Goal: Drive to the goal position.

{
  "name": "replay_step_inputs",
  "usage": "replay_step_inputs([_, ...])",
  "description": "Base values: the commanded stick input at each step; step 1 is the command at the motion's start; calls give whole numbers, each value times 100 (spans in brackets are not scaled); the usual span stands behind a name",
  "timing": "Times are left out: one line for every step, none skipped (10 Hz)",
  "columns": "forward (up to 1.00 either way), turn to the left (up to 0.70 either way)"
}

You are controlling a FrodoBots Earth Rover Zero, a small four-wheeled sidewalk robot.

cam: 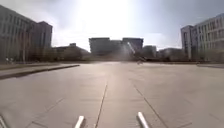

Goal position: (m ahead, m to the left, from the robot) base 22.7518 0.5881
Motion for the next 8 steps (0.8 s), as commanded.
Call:
replay_step_inputs([100,0])
replay_step_inputs([100,0])
replay_step_inputs([100,0])
replay_step_inputs([100,0])
replay_step_inputs([100,0])
replay_step_inputs([100,0])
replay_step_inputs([100,0])
replay_step_inputs([100,0])
